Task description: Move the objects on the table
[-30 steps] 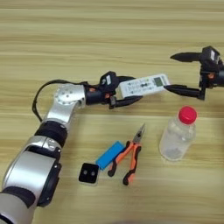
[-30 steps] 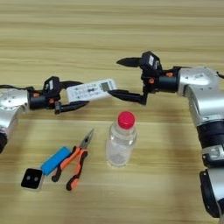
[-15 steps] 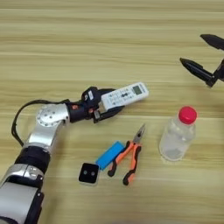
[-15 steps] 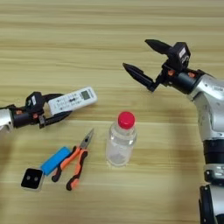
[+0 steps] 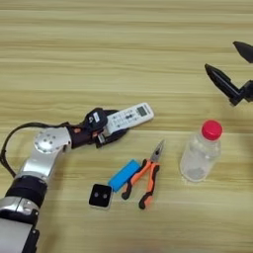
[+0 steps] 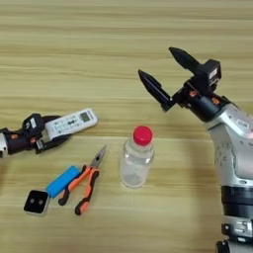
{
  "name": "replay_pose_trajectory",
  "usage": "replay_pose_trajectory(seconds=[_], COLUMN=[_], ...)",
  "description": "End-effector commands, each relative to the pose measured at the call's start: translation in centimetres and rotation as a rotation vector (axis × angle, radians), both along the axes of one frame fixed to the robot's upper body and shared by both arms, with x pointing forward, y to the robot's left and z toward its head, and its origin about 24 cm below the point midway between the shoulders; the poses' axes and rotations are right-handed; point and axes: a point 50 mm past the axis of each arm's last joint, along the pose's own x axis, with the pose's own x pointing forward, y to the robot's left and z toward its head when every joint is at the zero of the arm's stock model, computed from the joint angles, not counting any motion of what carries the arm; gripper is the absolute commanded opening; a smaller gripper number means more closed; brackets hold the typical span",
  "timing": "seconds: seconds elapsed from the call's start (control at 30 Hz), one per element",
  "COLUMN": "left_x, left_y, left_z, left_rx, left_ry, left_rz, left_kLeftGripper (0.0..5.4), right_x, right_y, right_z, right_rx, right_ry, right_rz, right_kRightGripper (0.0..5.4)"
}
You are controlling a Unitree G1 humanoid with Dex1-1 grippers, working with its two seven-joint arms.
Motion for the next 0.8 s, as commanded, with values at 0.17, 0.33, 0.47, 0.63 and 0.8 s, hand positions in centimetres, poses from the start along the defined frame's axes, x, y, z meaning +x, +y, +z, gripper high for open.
replay_pose_trajectory(seconds=[0.17, 0.33, 0.47, 0.63, 0.8], left_x=[-0.6, -1.0, -1.1, -1.4, -1.9], left_y=[0.0, 0.2, 0.1, -0.1, -0.4], left_z=[-0.9, -1.2, -1.3, -1.3, -1.3], left_rx=[0.039, 0.055, 0.062, 0.062, 0.046], left_ry=[0.034, 0.047, 0.058, 0.063, 0.070], left_rz=[-0.021, -0.047, -0.078, -0.128, -0.182], left_kLeftGripper=[2.86, 2.86, 2.86, 2.86, 2.86], right_x=[0.0, 0.0, 0.0, 0.0, -0.1], right_y=[0.4, 0.4, 0.5, 0.6, 0.7], right_z=[0.0, -0.1, 0.0, -0.2, -0.2], right_rx=[0.015, 0.010, 0.007, -0.006, -0.014], right_ry=[0.012, 0.016, 0.017, 0.020, 0.021], right_rz=[0.019, 0.024, 0.029, 0.035, 0.044], right_kRightGripper=[5.40, 5.40, 5.40, 5.40, 5.40])
